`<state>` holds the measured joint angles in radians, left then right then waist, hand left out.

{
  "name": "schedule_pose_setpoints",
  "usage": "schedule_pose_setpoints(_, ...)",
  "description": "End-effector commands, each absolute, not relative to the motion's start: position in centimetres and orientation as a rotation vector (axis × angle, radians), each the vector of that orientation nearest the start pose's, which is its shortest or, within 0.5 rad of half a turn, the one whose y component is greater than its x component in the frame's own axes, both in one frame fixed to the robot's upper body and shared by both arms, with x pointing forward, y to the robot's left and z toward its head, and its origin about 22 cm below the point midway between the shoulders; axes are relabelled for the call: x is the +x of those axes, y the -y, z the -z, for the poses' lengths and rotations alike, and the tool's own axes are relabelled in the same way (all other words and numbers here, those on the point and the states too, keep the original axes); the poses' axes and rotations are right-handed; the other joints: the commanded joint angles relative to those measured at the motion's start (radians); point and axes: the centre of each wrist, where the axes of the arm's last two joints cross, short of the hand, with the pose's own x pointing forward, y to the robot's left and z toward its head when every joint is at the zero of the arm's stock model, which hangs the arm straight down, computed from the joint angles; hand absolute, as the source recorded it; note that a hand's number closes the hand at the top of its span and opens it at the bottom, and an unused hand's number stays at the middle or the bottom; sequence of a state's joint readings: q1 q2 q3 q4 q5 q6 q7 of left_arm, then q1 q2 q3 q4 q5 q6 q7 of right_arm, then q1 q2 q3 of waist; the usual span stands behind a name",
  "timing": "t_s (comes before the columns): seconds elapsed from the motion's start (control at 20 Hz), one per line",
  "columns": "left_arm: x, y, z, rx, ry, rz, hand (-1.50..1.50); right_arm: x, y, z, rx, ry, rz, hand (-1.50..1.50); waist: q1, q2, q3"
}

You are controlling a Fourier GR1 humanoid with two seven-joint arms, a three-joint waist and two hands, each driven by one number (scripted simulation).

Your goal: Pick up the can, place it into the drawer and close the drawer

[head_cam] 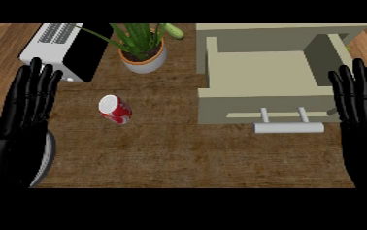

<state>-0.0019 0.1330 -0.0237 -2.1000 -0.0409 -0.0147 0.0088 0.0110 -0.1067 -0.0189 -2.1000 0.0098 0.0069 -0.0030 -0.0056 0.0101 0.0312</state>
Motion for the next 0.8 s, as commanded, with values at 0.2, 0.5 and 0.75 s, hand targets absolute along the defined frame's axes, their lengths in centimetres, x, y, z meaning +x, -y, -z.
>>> schedule_pose_setpoints(0.2,25.2,-26.8,-12.6,-0.081,2.101,0.185,-1.5,20.7,21.6,-12.3,-0.003,2.086,-0.117,-1.5,0.0,-0.008,-0.032)
schedule_pose_setpoints(0.5,24.0,-27.5,-11.3,0.046,1.712,0.133,-1.5,18.8,26.6,-10.7,-0.203,1.781,0.1,-1.5,-0.002,-0.011,-0.031)
schedule_pose_setpoints(0.75,21.8,-28.3,-15.3,0.066,1.717,0.138,-1.5,17.7,26.7,-9.4,-0.241,1.772,0.098,-1.5,0.006,-0.012,-0.031)
